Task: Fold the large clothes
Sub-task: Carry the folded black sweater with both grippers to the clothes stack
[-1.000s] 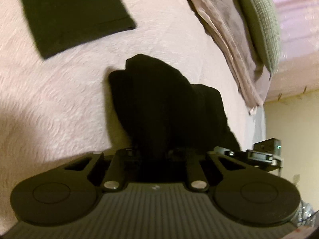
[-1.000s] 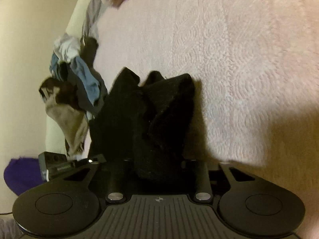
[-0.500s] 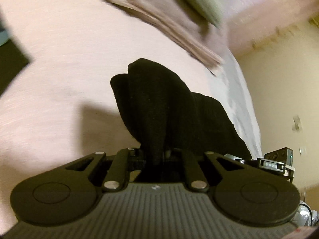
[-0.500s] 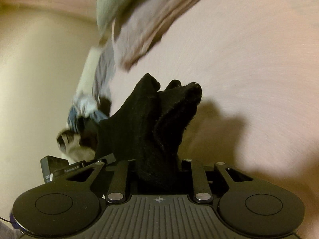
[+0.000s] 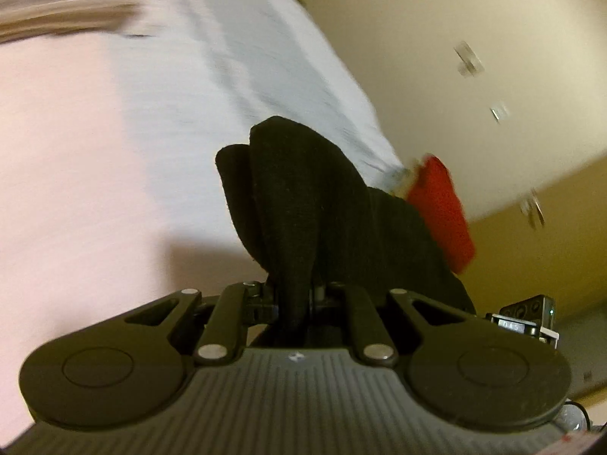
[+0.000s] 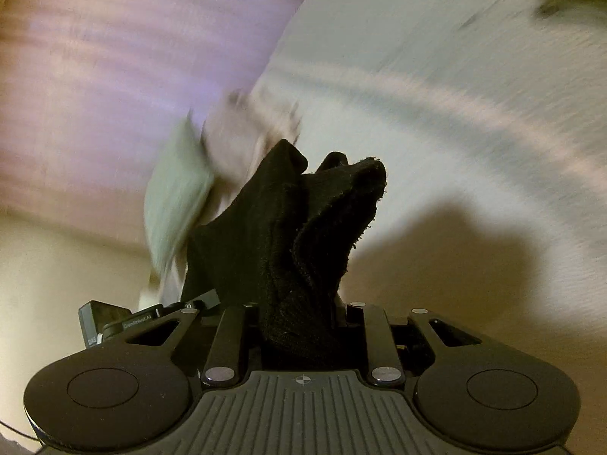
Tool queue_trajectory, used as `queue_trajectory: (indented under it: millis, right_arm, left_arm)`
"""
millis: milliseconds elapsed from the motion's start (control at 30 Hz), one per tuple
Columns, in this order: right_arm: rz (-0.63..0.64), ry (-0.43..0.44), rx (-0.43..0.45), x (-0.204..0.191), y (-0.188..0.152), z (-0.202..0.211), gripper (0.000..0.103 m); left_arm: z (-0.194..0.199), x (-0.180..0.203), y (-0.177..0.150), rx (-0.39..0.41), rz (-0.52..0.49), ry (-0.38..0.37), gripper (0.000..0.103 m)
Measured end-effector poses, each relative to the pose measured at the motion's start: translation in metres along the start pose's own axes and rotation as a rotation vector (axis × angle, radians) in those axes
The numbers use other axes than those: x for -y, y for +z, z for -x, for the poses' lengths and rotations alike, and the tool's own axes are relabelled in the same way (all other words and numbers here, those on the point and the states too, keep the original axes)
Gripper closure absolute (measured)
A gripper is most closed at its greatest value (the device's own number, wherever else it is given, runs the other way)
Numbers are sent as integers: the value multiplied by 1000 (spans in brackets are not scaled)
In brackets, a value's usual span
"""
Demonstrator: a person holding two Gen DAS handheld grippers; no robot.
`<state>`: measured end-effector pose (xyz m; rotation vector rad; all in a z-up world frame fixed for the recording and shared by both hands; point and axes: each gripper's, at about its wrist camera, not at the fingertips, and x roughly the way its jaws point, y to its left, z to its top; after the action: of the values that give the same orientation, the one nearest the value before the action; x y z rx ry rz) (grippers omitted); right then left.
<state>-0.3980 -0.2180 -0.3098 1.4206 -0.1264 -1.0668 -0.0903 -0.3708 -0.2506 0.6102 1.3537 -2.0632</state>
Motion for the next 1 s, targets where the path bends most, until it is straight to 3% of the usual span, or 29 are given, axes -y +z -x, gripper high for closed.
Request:
queue_trajectory:
  millis: [367, 600, 800, 1000]
  right_arm:
    - [-74, -92, 352, 78, 147, 208, 84]
    - [-132, -125, 506, 111, 215, 277, 84]
    - [-221, -121, 552, 150, 252, 296, 84]
    - [-312, -124, 541, 189, 253, 298, 84]
  left_arm:
    - [-220, 246, 95, -136, -241, -209, 94]
    - [-335, 360, 152, -201, -344, -263, 94]
    - [-399, 393, 177, -256, -401, -233, 94]
    - [-442, 389, 179, -321, -408, -201, 94]
